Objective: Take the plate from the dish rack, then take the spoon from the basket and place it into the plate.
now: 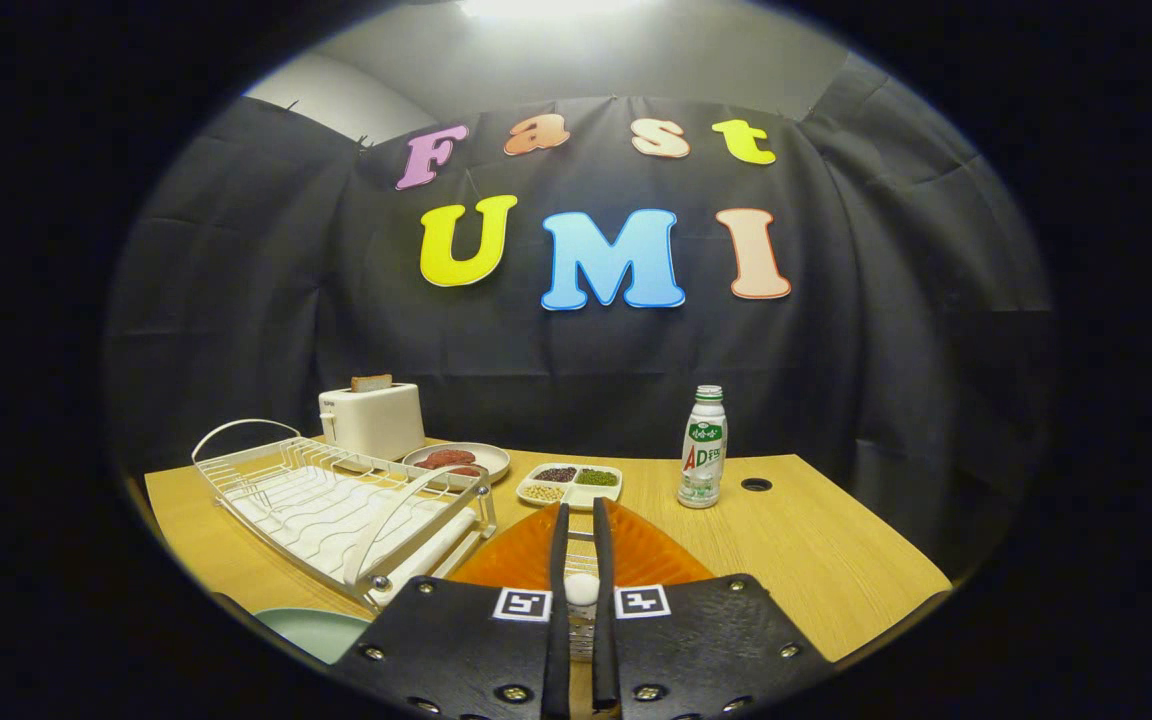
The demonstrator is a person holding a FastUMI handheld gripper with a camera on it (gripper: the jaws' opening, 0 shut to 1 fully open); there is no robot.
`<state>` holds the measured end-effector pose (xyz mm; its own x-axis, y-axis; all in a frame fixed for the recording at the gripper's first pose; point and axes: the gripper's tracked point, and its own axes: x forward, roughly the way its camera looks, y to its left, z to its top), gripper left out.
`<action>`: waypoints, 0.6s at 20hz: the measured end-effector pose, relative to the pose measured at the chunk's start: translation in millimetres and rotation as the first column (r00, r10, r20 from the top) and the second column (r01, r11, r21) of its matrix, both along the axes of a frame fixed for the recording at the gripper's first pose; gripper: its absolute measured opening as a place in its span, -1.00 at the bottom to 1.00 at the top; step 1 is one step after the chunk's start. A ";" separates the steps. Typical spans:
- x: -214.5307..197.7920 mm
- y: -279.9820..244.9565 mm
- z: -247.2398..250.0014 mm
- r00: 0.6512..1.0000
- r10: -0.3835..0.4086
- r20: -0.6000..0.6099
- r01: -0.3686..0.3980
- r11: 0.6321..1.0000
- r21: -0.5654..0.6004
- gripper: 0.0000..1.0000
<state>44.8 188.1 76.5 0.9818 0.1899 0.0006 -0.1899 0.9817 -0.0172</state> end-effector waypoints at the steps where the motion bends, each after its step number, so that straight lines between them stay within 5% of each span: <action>1: -1.4 -0.8 7.8 1.000 0.000 0.000 0.000 1.000 0.002 -0.83; 12: -62.1 9.7 116.2 0.999 0.033 0.020 -0.032 0.999 -0.025 -0.83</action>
<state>-17.3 197.8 192.7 0.9749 0.2221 0.0155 -0.2212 0.9742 -0.0454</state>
